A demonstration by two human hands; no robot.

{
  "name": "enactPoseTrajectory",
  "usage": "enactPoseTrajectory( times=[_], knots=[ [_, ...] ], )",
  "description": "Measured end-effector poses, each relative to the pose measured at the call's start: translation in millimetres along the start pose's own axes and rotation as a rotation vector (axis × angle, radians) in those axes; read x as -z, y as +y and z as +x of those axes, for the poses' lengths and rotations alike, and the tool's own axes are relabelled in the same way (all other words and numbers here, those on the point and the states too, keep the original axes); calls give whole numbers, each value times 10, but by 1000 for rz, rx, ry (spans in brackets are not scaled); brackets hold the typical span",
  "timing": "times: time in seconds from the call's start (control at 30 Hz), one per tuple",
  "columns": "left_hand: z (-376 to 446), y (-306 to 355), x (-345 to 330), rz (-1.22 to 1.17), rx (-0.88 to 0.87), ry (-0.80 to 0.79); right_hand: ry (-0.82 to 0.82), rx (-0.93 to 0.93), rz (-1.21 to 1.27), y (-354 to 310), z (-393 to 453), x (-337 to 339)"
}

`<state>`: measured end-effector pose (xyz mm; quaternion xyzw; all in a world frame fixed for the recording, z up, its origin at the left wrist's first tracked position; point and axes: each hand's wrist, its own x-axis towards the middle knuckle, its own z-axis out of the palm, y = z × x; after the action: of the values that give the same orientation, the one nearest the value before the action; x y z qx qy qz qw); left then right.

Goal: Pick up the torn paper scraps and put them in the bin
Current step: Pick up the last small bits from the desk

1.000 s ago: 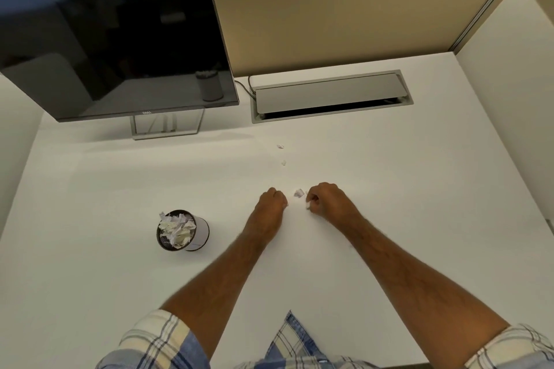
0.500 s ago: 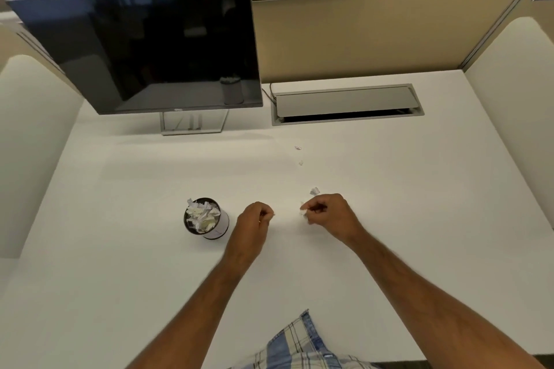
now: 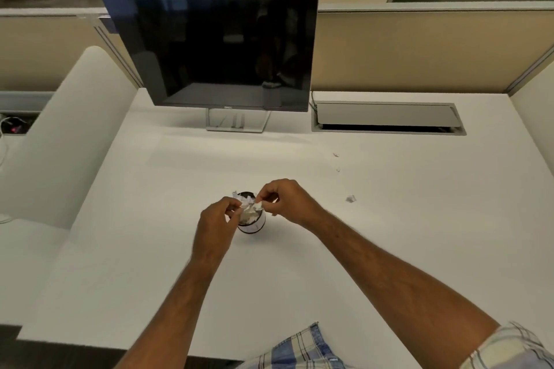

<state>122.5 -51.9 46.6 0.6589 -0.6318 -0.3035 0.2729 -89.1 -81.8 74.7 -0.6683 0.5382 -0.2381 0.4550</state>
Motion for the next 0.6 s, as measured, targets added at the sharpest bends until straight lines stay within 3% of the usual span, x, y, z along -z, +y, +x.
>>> enactPoseTrajectory(
  times=[0.13,0.27,0.6],
  knots=[
    [93,-111,24,151,-44,-100,-63,20,-94,-126,177,-169],
    [80,-126,83,127,-53,-90,-120,31,-203,-99,250,-252],
    [62,-176,177,9,-26,-17,8,54,-220,-5,263,-230]
  ],
)
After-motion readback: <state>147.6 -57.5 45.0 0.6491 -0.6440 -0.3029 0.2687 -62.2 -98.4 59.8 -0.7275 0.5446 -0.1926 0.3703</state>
